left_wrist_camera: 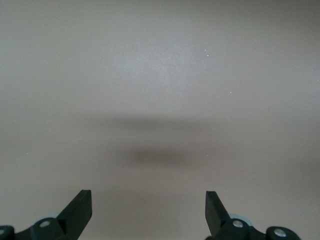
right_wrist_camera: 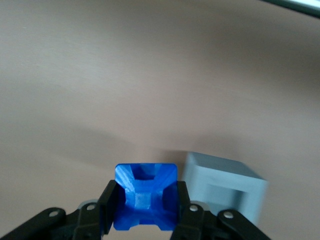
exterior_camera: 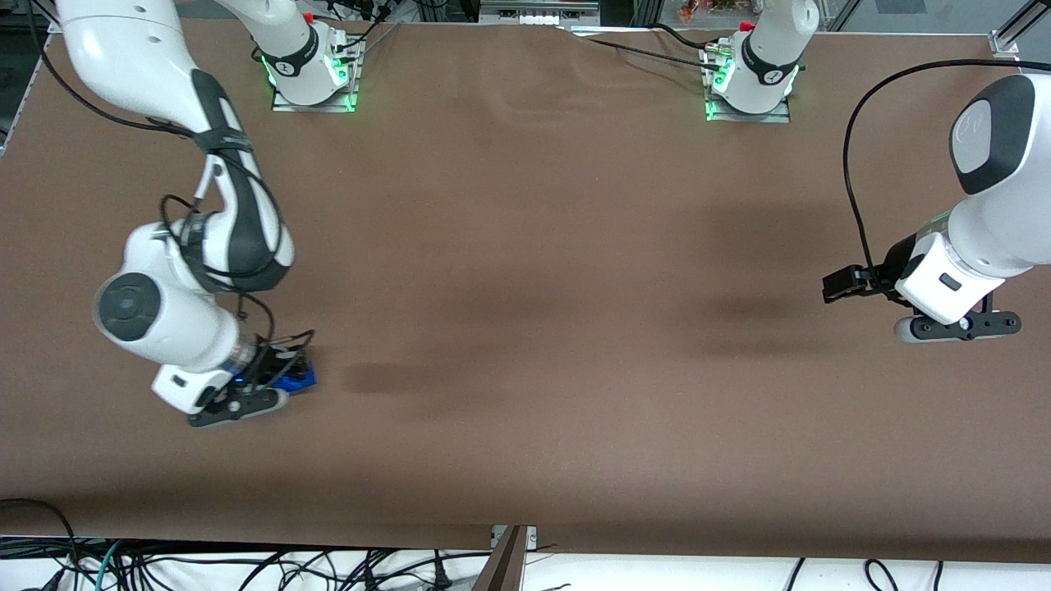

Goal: Insert blue part into gray base with right arm
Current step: 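Lift the blue part and carry it toward the gray base, then lower the blue part into the gray base's recess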

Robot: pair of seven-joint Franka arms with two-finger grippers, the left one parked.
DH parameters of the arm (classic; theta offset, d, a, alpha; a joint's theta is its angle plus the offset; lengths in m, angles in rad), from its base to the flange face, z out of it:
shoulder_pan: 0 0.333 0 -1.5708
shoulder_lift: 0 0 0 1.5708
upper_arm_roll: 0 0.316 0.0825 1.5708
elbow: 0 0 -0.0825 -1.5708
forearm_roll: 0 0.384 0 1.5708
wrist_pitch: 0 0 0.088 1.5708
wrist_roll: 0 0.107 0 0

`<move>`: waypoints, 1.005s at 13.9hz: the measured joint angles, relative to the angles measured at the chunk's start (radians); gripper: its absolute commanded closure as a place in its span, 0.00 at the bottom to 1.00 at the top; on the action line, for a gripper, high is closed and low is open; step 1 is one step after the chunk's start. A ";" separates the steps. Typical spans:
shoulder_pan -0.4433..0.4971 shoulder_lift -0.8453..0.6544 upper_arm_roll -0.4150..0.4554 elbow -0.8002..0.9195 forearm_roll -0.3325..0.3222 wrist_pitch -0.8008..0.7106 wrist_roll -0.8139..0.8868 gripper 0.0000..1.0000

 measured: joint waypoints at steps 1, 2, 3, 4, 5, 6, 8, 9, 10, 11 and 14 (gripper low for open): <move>-0.023 -0.014 -0.001 0.000 0.000 -0.018 -0.031 0.84; -0.046 -0.026 -0.003 -0.001 0.000 -0.034 -0.058 0.84; -0.067 -0.032 -0.006 -0.005 0.000 -0.044 -0.080 0.84; -0.085 -0.032 -0.010 -0.012 0.000 -0.044 -0.098 0.84; -0.097 -0.033 -0.014 -0.023 0.000 -0.042 -0.106 0.84; -0.103 -0.035 -0.018 -0.038 0.000 -0.035 -0.108 0.84; -0.103 -0.058 -0.027 -0.111 0.000 0.030 -0.108 0.84; -0.103 -0.075 -0.027 -0.163 0.000 0.080 -0.108 0.84; -0.103 -0.091 -0.027 -0.209 0.000 0.115 -0.107 0.84; -0.103 -0.102 -0.027 -0.239 0.000 0.133 -0.103 0.84; -0.103 -0.118 -0.027 -0.265 0.001 0.143 -0.070 0.84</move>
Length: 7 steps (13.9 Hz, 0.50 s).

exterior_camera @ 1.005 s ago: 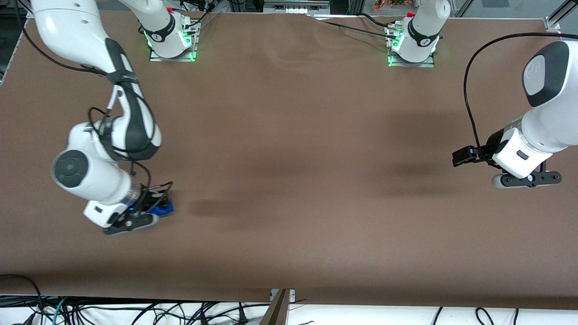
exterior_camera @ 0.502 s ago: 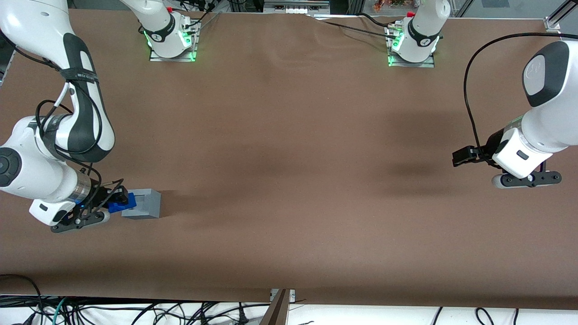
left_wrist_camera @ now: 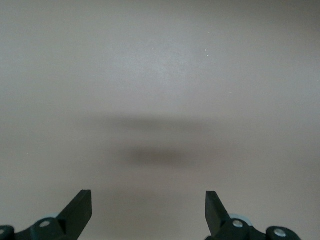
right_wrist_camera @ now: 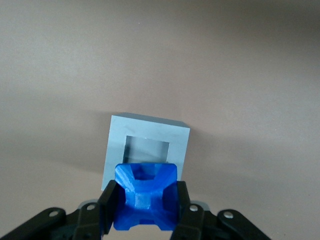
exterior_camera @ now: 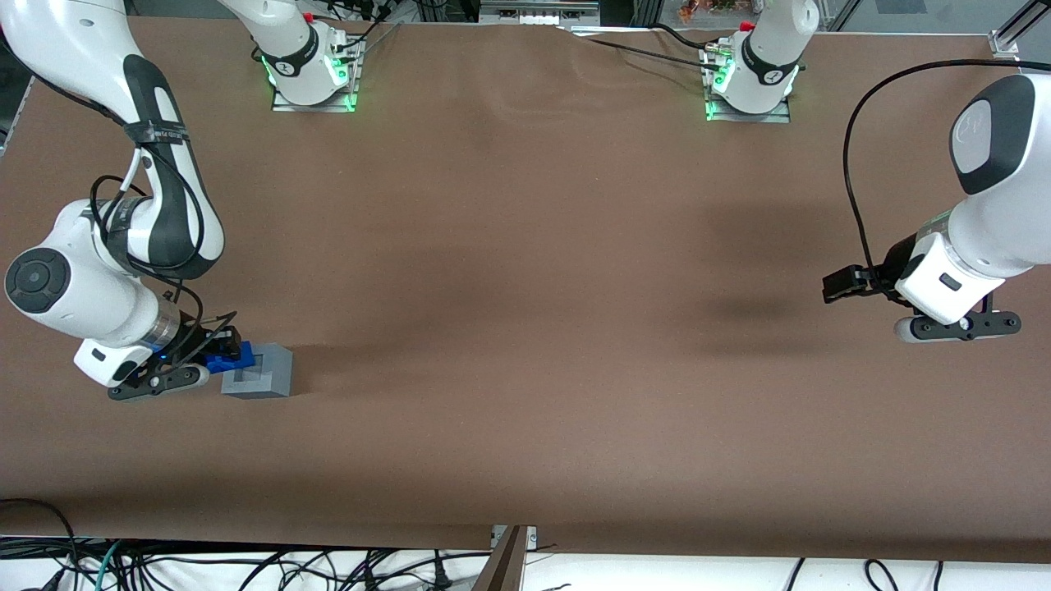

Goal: Insert blue part into gray base with right arm
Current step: 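Lower the blue part into the gray base's recess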

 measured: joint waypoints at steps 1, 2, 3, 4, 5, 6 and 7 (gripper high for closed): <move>0.000 -0.001 0.000 0.000 0.000 0.001 0.012 0.84; 0.000 -0.002 0.000 0.000 0.000 0.004 0.020 0.84; 0.001 -0.002 0.000 0.000 0.001 0.006 0.028 0.84; 0.001 -0.002 0.000 0.000 0.005 0.007 0.036 0.84; 0.001 -0.001 0.000 -0.001 0.010 0.009 0.045 0.84; 0.002 -0.001 0.000 -0.001 0.013 0.013 0.053 0.84; 0.002 0.001 0.000 -0.001 0.014 0.018 0.057 0.84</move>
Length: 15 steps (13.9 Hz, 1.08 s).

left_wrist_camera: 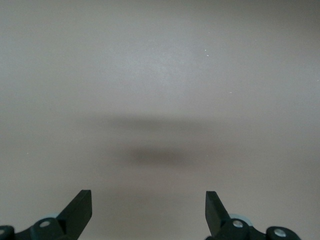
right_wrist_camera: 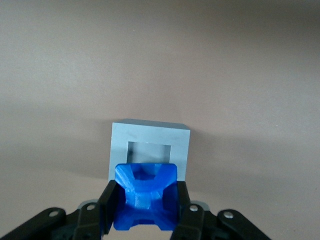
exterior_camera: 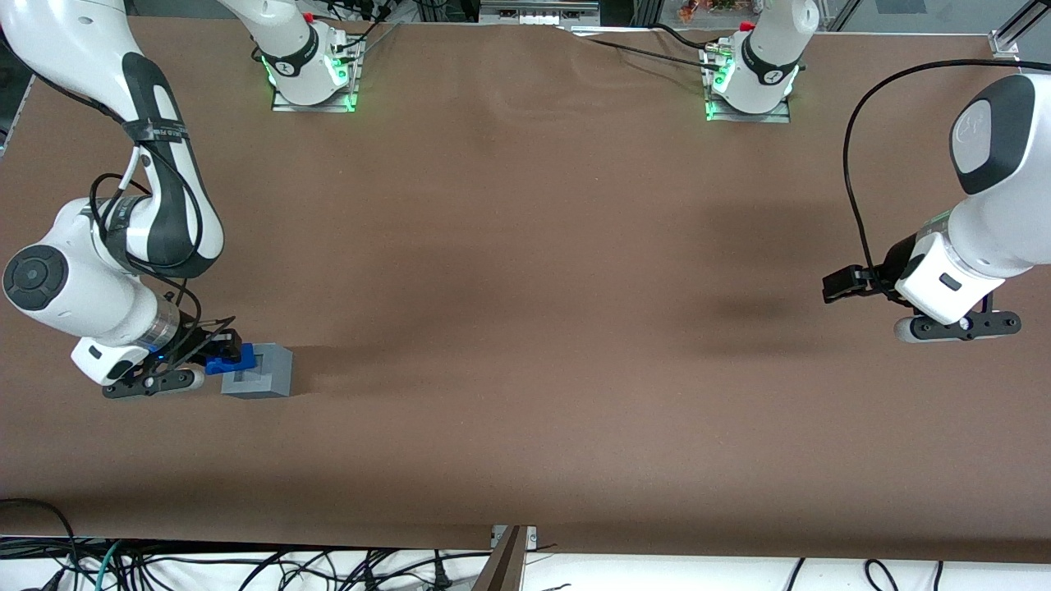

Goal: Insert blue part into gray base with right arm
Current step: 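Lower the blue part into the gray base's recess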

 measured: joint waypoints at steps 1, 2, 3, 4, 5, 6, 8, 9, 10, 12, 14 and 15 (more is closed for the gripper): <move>0.000 0.003 0.000 0.000 0.000 0.008 0.002 0.84; 0.001 0.007 0.000 0.000 0.000 0.015 0.003 0.84; 0.001 0.010 0.000 0.000 0.000 0.019 0.003 0.84; 0.001 0.012 0.000 0.000 0.000 0.021 0.003 0.84; 0.001 0.012 0.001 0.000 0.001 0.023 0.003 0.84; 0.001 0.013 0.001 0.000 0.001 0.025 0.004 0.84; 0.002 0.015 0.002 0.000 0.002 0.030 0.011 0.84; 0.003 0.018 0.002 0.000 0.002 0.033 0.017 0.84; 0.003 0.024 0.003 0.000 0.003 0.037 0.021 0.84; 0.004 0.034 0.003 0.003 0.003 0.050 0.026 0.84; 0.004 0.037 0.003 0.007 0.003 0.055 0.030 0.84; 0.004 0.040 0.003 0.009 0.003 0.056 0.033 0.84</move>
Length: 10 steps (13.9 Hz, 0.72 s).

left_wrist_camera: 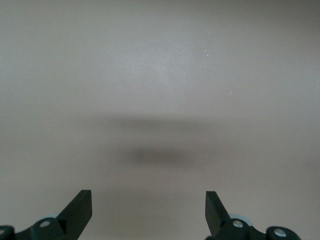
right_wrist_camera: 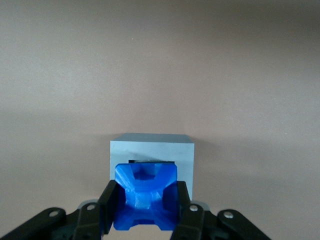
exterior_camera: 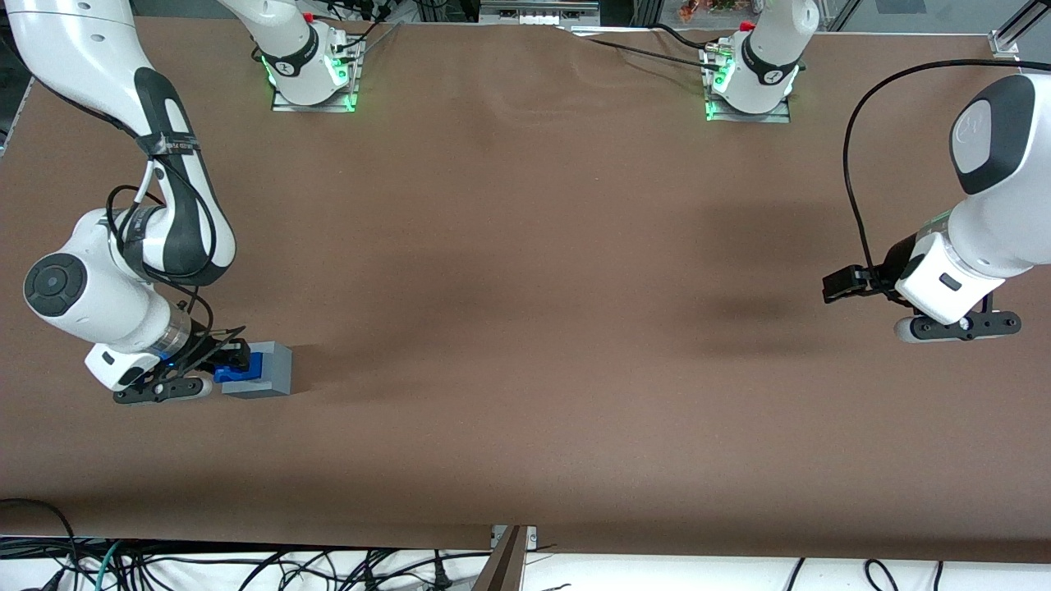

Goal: Insert blue part into gray base with right arm
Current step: 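Lower the blue part into the gray base's recess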

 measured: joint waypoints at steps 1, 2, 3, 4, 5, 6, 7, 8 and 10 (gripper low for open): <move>0.000 0.005 0.000 0.002 0.000 0.002 0.002 0.84; 0.000 0.007 0.000 0.005 0.000 0.002 0.003 0.78; 0.000 0.008 0.000 0.006 0.000 0.003 0.004 0.49; 0.000 0.008 0.000 0.006 0.000 0.003 0.005 0.11; 0.000 0.009 0.000 0.006 0.000 0.004 0.006 0.01; 0.000 0.009 0.000 0.006 0.000 0.004 0.007 0.01; 0.000 0.009 0.000 0.006 0.000 0.004 0.007 0.01; 0.000 0.009 0.000 0.006 0.000 0.006 0.007 0.01; 0.002 0.010 0.002 0.008 0.000 0.013 0.008 0.01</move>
